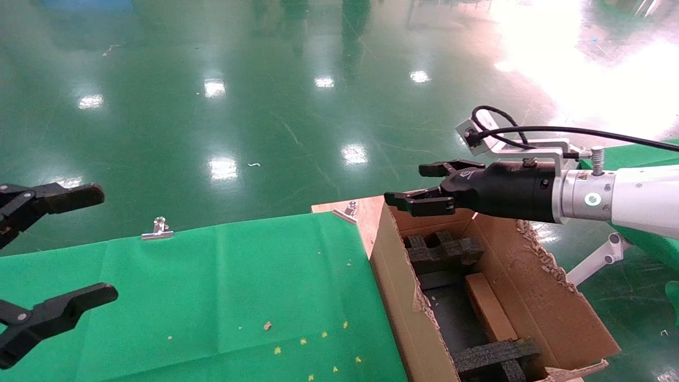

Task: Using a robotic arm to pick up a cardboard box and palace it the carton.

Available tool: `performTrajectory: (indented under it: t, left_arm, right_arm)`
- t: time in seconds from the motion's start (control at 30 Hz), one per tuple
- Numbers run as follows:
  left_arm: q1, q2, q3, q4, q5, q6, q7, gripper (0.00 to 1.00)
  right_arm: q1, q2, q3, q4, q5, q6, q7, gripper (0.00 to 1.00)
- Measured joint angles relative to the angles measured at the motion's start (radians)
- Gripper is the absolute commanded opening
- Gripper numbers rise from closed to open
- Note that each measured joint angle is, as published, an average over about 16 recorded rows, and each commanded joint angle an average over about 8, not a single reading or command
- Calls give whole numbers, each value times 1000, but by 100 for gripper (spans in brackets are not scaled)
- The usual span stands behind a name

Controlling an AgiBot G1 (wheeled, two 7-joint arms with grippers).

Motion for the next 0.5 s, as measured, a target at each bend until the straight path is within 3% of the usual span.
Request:
performTrajectory:
  t: [0.23, 0.5]
  left_arm:
    - [0, 0, 0, 0, 0, 0, 0, 100]
    - [0, 0, 0, 0, 0, 0, 0, 100]
  right_arm:
    - [-46, -17, 77, -2, -21, -39, -5, 100]
    - [-144, -43, 251, 12, -48, -133, -24, 100]
